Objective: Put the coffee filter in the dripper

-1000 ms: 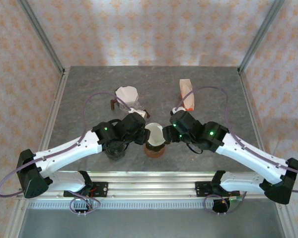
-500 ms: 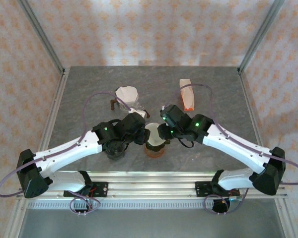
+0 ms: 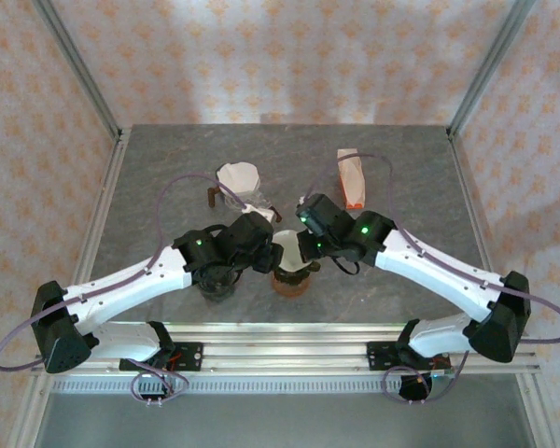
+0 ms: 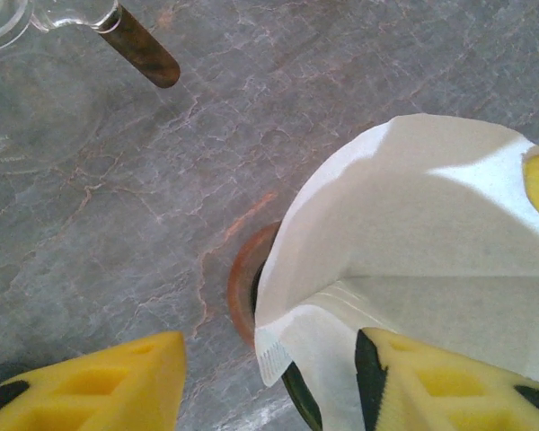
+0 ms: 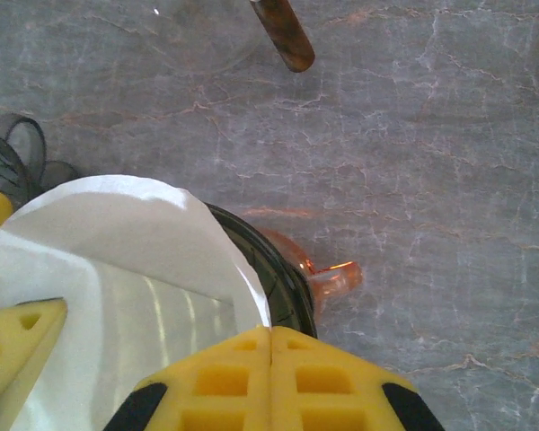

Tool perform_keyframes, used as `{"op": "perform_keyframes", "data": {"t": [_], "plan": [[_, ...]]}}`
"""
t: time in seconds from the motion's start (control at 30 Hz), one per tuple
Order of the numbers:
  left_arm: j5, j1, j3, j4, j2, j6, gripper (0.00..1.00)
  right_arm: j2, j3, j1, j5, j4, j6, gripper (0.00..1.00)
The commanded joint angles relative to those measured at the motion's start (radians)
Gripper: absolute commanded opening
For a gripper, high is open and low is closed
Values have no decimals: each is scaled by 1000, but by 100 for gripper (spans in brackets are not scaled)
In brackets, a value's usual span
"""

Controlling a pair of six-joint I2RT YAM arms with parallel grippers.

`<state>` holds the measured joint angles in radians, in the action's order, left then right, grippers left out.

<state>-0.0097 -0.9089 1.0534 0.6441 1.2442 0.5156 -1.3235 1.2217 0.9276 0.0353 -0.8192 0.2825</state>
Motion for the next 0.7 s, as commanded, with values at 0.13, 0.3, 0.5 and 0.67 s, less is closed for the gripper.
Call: {"op": "perform_keyframes", "data": {"t": [0.13,0.3,0.5,0.67], "plan": [[32,7,-16,14,-28,10,55,-33,34,34,-105,-54,-26,0],[44,6,-10,47,-24,0,49,-40,36,40,-119,-56,-22,0],[25,7,-17,98,-37,-11,49,-40,35,42,-120,-56,-19,0],[27,6,-27,106,-35,-11,49,-43,30,42,-117,-51,-14,0]]}}
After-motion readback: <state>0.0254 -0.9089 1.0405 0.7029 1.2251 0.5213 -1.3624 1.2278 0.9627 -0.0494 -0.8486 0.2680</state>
